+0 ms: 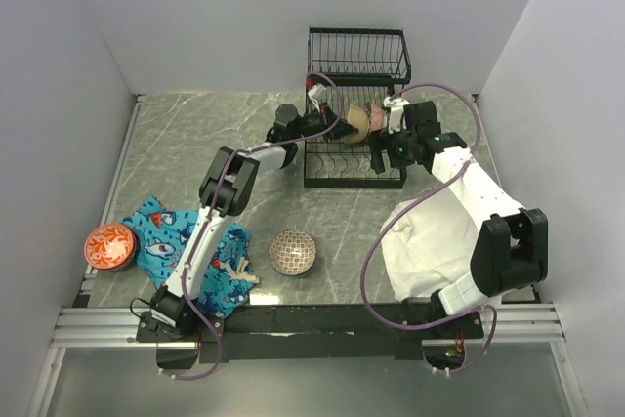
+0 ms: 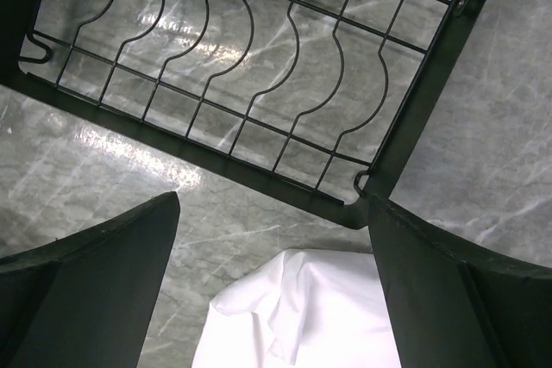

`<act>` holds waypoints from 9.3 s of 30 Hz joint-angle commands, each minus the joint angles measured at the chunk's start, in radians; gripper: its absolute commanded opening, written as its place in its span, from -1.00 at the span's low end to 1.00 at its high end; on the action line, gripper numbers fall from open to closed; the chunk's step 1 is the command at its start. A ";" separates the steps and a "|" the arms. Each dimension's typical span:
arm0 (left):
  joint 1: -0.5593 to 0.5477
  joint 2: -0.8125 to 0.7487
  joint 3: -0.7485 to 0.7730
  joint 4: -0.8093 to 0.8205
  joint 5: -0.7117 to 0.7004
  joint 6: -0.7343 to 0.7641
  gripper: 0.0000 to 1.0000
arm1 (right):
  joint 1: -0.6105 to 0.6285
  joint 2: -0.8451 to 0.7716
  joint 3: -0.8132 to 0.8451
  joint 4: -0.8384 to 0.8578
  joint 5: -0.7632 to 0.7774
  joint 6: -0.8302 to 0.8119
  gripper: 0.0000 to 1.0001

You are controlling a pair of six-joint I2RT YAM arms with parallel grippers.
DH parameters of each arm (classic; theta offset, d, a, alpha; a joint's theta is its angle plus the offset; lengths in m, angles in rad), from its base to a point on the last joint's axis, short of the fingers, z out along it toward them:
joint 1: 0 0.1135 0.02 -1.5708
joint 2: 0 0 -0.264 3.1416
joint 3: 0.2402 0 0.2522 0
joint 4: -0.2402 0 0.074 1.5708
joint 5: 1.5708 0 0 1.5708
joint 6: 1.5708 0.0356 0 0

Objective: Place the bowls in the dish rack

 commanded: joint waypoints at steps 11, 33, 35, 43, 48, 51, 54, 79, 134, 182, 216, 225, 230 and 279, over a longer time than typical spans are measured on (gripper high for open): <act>0.069 0.024 0.006 -0.129 -0.122 -0.071 -0.56 | 0.027 0.017 0.054 0.019 0.014 -0.012 0.94; 0.064 -0.153 -0.132 -0.161 -0.076 0.084 0.05 | 0.034 0.019 0.078 0.022 0.005 -0.023 0.95; 0.066 -0.209 -0.164 -0.184 -0.053 0.125 0.05 | 0.032 0.017 0.081 0.024 0.000 -0.024 0.95; 0.064 -0.344 -0.296 -0.308 0.022 0.283 0.06 | 0.024 0.011 0.092 0.041 -0.029 -0.035 0.95; 0.064 -0.407 -0.396 -0.343 0.050 0.288 0.06 | 0.009 -0.013 0.075 0.062 -0.038 -0.033 0.95; 0.064 -0.470 -0.483 -0.343 0.055 0.274 0.06 | 0.009 -0.035 0.054 0.071 -0.046 -0.033 0.95; 0.067 -0.558 -0.569 -0.394 0.059 0.276 0.06 | 0.006 -0.061 0.032 0.084 -0.046 -0.030 0.95; 0.858 -1.524 -0.721 -2.132 -0.539 1.771 -0.19 | 0.004 -0.079 0.019 0.173 -0.195 -0.116 0.94; 0.915 -1.747 -1.243 -1.772 -1.011 1.248 -0.26 | 0.063 0.025 0.364 -0.304 -0.192 -0.098 0.91; 0.917 -1.716 -1.195 -1.796 -0.962 1.202 -0.49 | 0.090 0.053 0.331 -0.263 -0.212 -0.046 0.89; 0.915 -1.570 -1.237 -1.695 -0.953 1.171 -0.63 | 0.104 0.094 0.367 -0.268 -0.202 -0.041 0.89; 0.915 -1.579 -1.171 -1.735 -0.938 1.170 -0.93 | 0.106 0.097 0.358 -0.255 -0.199 -0.033 0.89; 0.914 -1.598 -1.079 -1.797 -0.913 1.165 -0.97 | 0.106 0.082 0.341 -0.243 -0.202 -0.029 0.89; 0.228 -0.694 -0.422 -0.229 0.369 -0.207 -0.97 | -0.200 -0.409 0.005 -0.113 -0.078 0.071 0.90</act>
